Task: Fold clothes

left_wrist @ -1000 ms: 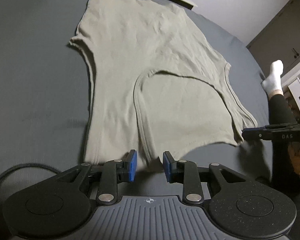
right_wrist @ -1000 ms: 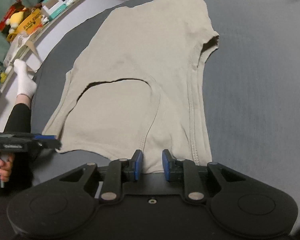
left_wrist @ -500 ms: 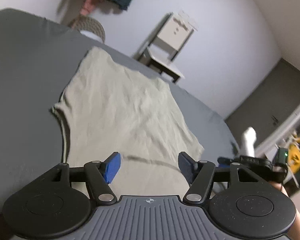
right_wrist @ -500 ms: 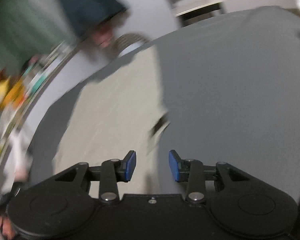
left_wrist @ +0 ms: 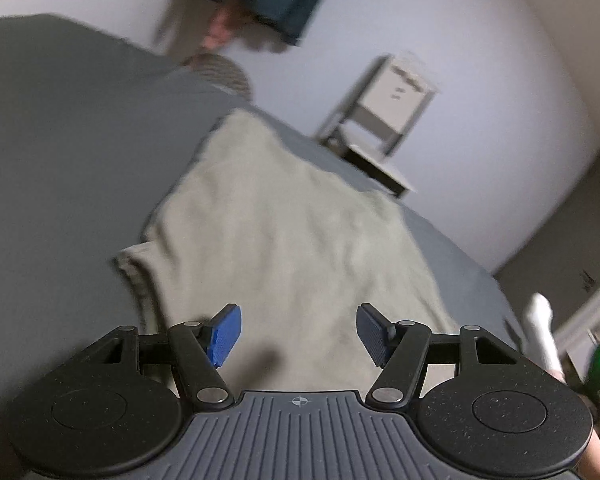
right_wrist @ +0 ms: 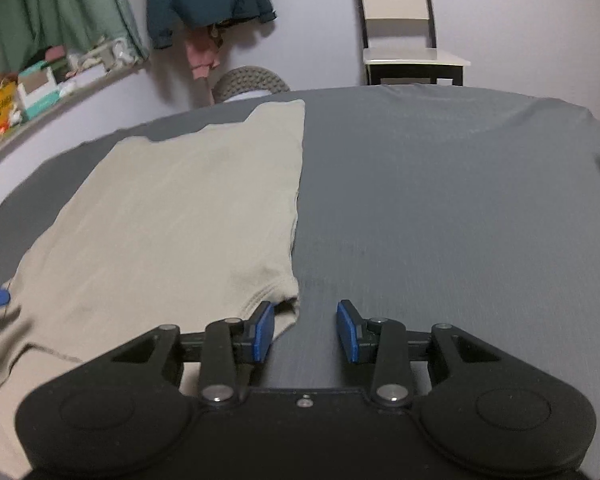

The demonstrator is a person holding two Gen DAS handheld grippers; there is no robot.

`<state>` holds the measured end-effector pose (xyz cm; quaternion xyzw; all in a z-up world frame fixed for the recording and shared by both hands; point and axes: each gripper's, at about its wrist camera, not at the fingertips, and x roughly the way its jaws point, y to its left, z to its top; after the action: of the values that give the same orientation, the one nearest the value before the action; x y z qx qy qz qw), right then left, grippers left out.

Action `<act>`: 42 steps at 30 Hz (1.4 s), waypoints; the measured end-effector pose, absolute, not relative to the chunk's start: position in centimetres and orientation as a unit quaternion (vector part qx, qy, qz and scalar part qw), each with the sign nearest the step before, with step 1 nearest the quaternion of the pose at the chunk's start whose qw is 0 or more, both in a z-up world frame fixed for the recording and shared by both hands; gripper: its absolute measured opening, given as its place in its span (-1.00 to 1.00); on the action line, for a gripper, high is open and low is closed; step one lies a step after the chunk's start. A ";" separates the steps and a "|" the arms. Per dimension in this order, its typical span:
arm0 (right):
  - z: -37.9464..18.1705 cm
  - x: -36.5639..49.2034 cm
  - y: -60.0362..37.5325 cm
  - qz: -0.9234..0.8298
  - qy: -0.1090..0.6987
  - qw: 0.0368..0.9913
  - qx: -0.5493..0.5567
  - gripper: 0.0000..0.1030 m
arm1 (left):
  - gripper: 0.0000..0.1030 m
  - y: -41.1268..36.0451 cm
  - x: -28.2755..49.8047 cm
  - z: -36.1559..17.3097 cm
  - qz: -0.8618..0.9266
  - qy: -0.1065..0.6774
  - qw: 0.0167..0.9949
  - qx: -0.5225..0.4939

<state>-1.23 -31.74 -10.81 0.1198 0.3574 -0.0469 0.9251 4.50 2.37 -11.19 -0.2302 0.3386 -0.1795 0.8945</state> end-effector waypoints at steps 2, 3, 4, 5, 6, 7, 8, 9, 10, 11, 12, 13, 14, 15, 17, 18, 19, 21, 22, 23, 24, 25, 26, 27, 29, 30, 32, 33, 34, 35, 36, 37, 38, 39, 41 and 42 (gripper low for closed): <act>-11.0 -1.1 -31.9 -0.062 0.351 0.927 0.119 -0.62 | 0.24 2.7 4.8 -11.7 -0.153 0.347 0.895 -0.234; -11.0 -1.2 -32.0 -0.072 0.350 0.926 0.125 -0.83 | 0.24 2.9 4.8 -11.9 -0.151 0.349 0.894 -0.236; -11.0 -1.6 -32.2 -0.084 0.350 0.923 0.135 -0.84 | 0.24 3.2 4.8 -12.0 -0.153 0.349 0.893 -0.239; -11.0 -1.8 -32.3 -0.098 0.350 0.921 0.143 -0.89 | 0.24 3.3 4.8 -12.0 -0.153 0.348 0.893 -0.240; -11.1 -2.0 -32.4 -0.116 0.348 0.919 0.141 -0.98 | 0.24 3.3 4.7 -12.0 -0.153 0.348 0.894 -0.239; -11.3 -2.1 -32.2 -0.130 0.350 0.919 0.128 -0.98 | 0.24 3.3 4.7 -11.9 -0.152 0.348 0.894 -0.240; -11.5 -2.0 -32.1 -0.127 0.351 0.919 0.124 -0.98 | 0.24 3.4 4.6 -11.8 -0.149 0.347 0.894 -0.243; -11.5 -2.1 -32.2 -0.126 0.347 0.920 0.131 -0.95 | 0.24 3.6 4.3 -11.5 -0.144 0.343 0.894 -0.250; -11.3 -2.5 -32.4 -0.126 0.342 0.920 0.144 -0.88 | 0.24 4.0 4.1 -11.3 -0.142 0.338 0.895 -0.256; -11.0 -2.8 -32.5 -0.126 0.338 0.920 0.150 -0.86 | 0.24 4.3 3.8 -11.1 -0.138 0.332 0.896 -0.261; -10.6 -3.3 -32.5 -0.125 0.333 0.922 0.153 -0.79 | 0.24 4.7 3.6 -10.8 -0.125 0.324 0.900 -0.261; -9.9 -3.8 -32.3 -0.120 0.321 0.927 0.149 -0.59 | 0.24 5.0 3.5 -10.5 -0.110 0.319 0.905 -0.259; -9.2 -4.2 -32.0 -0.114 0.310 0.933 0.145 -0.45 | 0.24 5.3 3.7 -10.5 -0.097 0.317 0.908 -0.254; -8.4 -4.4 -31.5 -0.105 0.299 0.938 0.141 -0.19 | 0.24 5.5 3.9 -10.5 -0.084 0.316 0.911 -0.250; -6.6 -4.0 -30.2 -0.074 0.289 0.945 0.133 -0.12 | 0.24 6.0 4.4 -10.8 -0.059 0.323 0.912 -0.248; -5.6 -3.4 -29.5 -0.053 0.288 0.947 0.130 -0.12 | 0.24 6.2 4.7 -11.1 -0.051 0.324 0.910 -0.253; -4.4 -2.6 -28.6 -0.030 0.291 0.947 0.130 -0.12 | 0.24 6.5 4.9 -11.4 -0.043 0.325 0.909 -0.259; -2.0 -0.4 -26.0 0.019 0.292 0.949 0.121 -0.12 | 0.24 6.6 5.2 -11.8 -0.030 0.320 0.910 -0.261; -0.9 0.7 -24.7 0.040 0.292 0.948 0.117 -0.12 | 0.24 6.5 5.4 -12.0 -0.020 0.320 0.913 -0.253; 0.1 2.2 -23.2 0.065 0.296 0.946 0.115 -0.12 | 0.24 6.4 5.7 -12.1 -0.010 0.319 0.916 -0.245; 1.1 3.7 -21.8 0.089 0.300 0.943 0.116 -0.12 | 0.24 6.2 5.9 -12.2 -0.004 0.318 0.919 -0.233; 1.8 5.5 -20.5 0.109 0.306 0.938 0.124 -0.12 | 0.24 6.1 6.1 -12.3 0.001 0.315 0.922 -0.227; 2.5 7.4 -19.2 0.128 0.312 0.932 0.132 -0.12 | 0.24 5.9 6.3 -12.5 0.004 0.313 0.924 -0.220; 3.2 9.2 -17.9 0.146 0.319 0.926 0.140 -0.12 | 0.23 5.9 6.5 -12.6 0.005 0.311 0.925 -0.217; 4.1 13.3 -15.1 0.166 0.336 0.916 0.146 -0.12 | 0.23 5.5 6.8 -12.5 0.005 0.313 0.928 -0.204; 4.2 15.3 -13.8 0.164 0.342 0.914 0.142 -0.13 | 0.23 5.4 6.9 -12.5 0.005 0.314 0.929 -0.195; 4.2 19.2 -11.4 0.159 0.357 0.911 0.134 -0.14 | 0.23 4.9 7.1 -12.5 0.003 0.317 0.932 -0.179; 3.9 20.7 -10.4 0.153 0.367 0.908 0.129 -0.15 | 0.22 4.5 7.1 -12.5 0.002 0.317 0.933 -0.171; 3.6 22.3 -9.4 0.145 0.376 0.907 0.120 -0.18 | 0.22 4.2 7.1 -12.5 0.003 0.317 0.935 -0.161; 3.0 24.2 -8.3 0.131 0.381 0.910 0.102 -0.18 | 0.15 3.9 7.0 -12.5 0.004 0.317 0.936 -0.150; 2.4 25.5 -7.3 0.119 0.387 0.911 0.082 -0.21 | 0.08 3.6 7.1 -12.5 0.006 0.317 0.939 -0.136; 1.8 26.7 -6.4 0.108 0.392 0.911 0.063 -0.25 | 0.08 3.3 7.1 -12.6 0.008 0.317 0.941 -0.123; 1.2 27.9 -5.6 0.100 0.396 0.912 0.050 -0.25 | 0.08 3.0 7.0 -12.6 0.007 0.316 0.942 -0.113; 0.6 29.0 -4.8 0.095 0.402 0.910 0.042 -0.26 | 0.08 2.8 7.0 -12.5 0.006 0.315 0.943 -0.102; -0.8 31.1 -3.3 0.081 0.414 0.906 0.023 -0.31 | 0.08 2.2 7.1 -12.5 0.005 0.315 0.945 -0.086; -1.5 31.9 -2.7 0.075 0.418 0.905 0.013 -0.32 | 0.08 2.0 7.2 -12.4 0.004 0.315 0.946 -0.082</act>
<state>31.90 -2.67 -1.53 0.0127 0.4179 0.0754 0.9053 7.17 1.97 -12.44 -0.0821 0.3150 0.0041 0.9455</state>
